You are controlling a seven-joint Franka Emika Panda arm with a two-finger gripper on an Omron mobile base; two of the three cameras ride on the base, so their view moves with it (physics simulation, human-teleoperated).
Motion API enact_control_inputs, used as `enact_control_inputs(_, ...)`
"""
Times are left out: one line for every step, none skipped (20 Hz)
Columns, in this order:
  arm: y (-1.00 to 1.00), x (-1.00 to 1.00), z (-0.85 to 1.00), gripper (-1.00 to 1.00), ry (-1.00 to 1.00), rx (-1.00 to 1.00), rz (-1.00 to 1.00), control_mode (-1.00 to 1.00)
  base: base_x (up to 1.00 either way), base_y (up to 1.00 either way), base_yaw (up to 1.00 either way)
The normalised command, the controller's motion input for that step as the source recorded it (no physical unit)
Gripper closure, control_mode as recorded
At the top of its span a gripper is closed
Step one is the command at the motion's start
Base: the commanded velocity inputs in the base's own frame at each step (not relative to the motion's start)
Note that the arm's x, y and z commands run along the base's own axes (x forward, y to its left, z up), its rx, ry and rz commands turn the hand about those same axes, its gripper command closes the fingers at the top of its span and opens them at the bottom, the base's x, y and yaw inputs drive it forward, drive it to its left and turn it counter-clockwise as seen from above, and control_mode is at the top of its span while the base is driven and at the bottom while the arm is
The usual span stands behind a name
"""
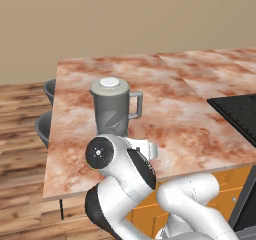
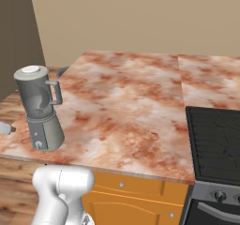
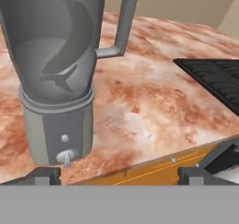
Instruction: Open the blender lid, put the banana in the blender, close the lid, and start the blender.
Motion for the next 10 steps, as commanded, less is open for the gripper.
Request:
enact_control_inputs(0.0,0.0,-0.76,-1.0,-0.27,-0.06,-0.3,-1.0,0.0,0.0,0.0)
enact_control_inputs(0.0,0.08,-0.69,-1.0,-0.28,-0.06,-0.3,-1.0,0.0,0.0,0.0)
enact_control_inputs(0.0,0.16,-0.71,-1.0,-0.32,-0.07,-0.27,-1.0,0.0,0.0,0.0)
enact_control_inputs(0.0,0.18,-0.69,-1.0,-0.31,-0.05,-0.25,-1.0,0.0,0.0,0.0)
enact_control_inputs(0.0,0.2,-0.62,-1.0,-0.32,-0.03,-0.25,-1.0,0.0,0.0,0.0)
enact_control_inputs(-0.05,0.14,-0.41,-1.0,-0.35,-0.05,-0.25,-1.0,0.0,0.0,0.0)
enact_control_inputs(-0.02,0.14,-0.26,-1.0,-0.33,-0.05,-0.25,-1.0,0.0,0.0,0.0)
enact_control_inputs(0.0,0.14,-0.26,-1.0,-0.31,-0.05,-0.24,-1.0,0.0,0.0,0.0)
enact_control_inputs(0.0,0.16,-0.29,-1.0,-0.29,-0.05,-0.23,-1.0,0.0,0.0,0.0)
enact_control_inputs(0.0,0.16,-0.21,-1.0,-0.29,-0.04,-0.21,-1.0,0.0,0.0,0.0)
